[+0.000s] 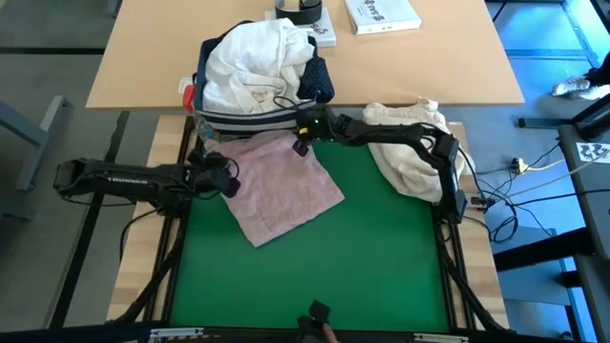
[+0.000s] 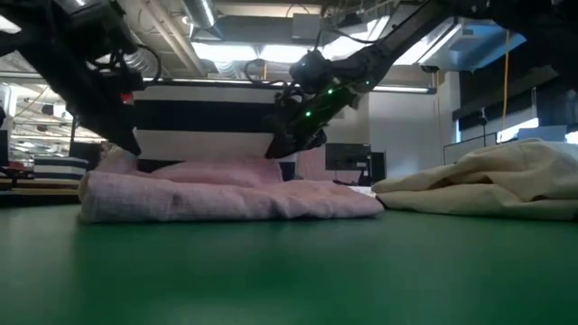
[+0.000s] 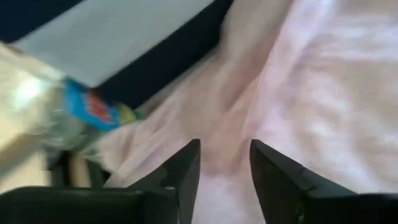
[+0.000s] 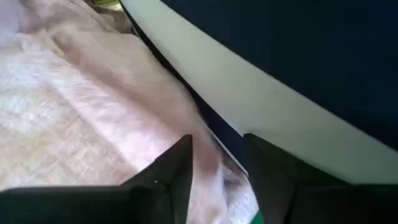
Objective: Fold laundry
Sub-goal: Fold the red polo
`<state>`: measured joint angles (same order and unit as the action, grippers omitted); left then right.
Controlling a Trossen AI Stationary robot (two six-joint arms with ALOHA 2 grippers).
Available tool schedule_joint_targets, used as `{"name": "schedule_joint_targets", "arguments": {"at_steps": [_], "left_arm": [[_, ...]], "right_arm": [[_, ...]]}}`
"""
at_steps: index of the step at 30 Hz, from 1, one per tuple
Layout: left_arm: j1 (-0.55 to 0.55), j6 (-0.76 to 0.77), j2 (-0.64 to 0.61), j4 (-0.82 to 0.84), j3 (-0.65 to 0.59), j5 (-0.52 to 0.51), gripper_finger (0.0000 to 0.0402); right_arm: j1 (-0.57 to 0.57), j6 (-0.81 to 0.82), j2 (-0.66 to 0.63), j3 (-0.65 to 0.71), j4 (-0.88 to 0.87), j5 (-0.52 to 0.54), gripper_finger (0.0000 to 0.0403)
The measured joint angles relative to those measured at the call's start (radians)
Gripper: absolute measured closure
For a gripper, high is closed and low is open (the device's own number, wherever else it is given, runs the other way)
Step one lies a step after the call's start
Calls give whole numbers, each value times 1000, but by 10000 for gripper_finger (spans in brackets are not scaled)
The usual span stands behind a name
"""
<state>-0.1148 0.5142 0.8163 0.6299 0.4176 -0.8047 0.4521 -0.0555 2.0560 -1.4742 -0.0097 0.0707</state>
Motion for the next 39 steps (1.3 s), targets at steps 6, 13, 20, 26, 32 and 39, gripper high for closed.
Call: {"name": "schedule_joint_targets", "arguments": {"at_steps": [6,13,20,26,32,39], "left_arm": [[-2,12,-22,-18,125,177,248],[50,55,11,-304,105,462,252],[180,162,210,-515,31,503,252],[279,254,460,-614,29,540,252],[393,265,693,-813,50,620,253],[529,217,867,-849,198,662,253]], "right_arm": [[1,-1,-43,-1,-120,-2,233],[1,-1,-180,-1,-355,-97,235],[-77,-2,-215,136,-384,-364,235],[-181,2,-213,353,-223,-277,235],[-269,45,-228,486,-233,-195,235],[-460,150,-325,643,-252,-176,235]]}}
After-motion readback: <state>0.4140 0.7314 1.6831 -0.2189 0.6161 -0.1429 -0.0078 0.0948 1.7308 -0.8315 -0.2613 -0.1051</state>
